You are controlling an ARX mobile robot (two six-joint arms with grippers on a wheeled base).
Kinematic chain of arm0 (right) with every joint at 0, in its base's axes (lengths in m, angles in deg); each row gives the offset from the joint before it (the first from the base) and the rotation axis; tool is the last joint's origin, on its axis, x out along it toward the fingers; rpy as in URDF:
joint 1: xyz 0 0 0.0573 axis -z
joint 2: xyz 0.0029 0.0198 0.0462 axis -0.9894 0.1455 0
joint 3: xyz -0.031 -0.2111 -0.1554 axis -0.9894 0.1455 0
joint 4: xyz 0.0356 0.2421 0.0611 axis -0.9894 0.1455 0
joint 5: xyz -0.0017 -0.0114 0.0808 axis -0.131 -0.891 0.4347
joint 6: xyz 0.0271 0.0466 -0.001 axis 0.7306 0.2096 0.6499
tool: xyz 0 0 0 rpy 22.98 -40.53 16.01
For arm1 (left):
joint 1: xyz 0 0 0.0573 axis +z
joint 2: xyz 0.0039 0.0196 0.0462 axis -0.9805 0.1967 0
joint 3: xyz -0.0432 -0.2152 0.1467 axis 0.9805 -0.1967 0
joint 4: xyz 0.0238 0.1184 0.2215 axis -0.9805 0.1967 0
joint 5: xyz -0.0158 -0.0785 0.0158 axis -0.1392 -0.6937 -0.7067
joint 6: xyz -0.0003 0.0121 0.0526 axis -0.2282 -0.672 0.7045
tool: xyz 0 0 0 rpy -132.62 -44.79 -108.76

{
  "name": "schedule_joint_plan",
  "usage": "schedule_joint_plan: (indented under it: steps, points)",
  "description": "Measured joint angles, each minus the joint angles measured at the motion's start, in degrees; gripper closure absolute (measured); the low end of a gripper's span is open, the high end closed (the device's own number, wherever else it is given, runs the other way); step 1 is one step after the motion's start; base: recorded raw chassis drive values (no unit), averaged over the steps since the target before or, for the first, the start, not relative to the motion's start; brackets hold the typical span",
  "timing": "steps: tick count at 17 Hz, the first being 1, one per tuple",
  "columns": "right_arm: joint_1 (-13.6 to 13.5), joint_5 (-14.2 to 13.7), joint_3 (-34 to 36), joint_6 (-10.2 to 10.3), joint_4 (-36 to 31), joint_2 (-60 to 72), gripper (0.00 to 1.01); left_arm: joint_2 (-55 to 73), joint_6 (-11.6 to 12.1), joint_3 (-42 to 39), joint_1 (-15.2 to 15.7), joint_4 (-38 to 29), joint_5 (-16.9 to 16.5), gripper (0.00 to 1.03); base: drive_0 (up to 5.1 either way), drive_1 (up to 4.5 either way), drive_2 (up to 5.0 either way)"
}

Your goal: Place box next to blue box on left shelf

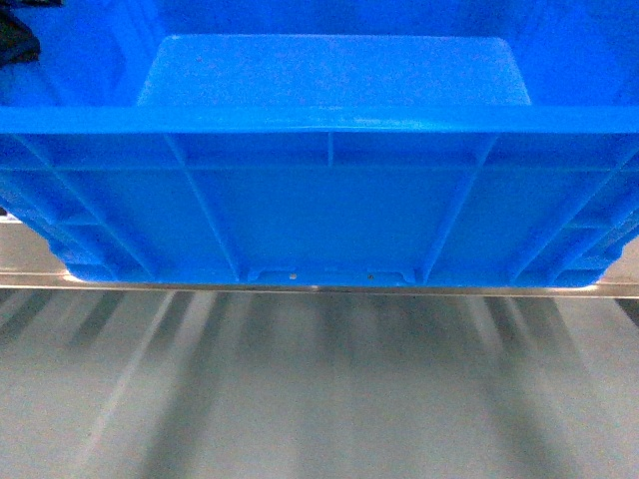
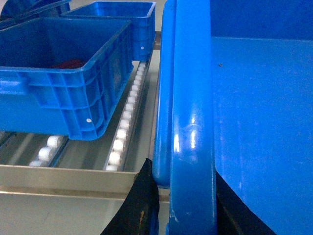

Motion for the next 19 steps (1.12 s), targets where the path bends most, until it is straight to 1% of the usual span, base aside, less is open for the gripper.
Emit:
schedule_joint_plan:
  steps: [19]
  points:
    - [0.0, 0.0, 0.0, 0.0, 0.0, 0.0, 0.93, 0.1, 0.0, 0.0, 0.0, 0.0, 0.0, 0.87, 0.0, 4.25, -4.1]
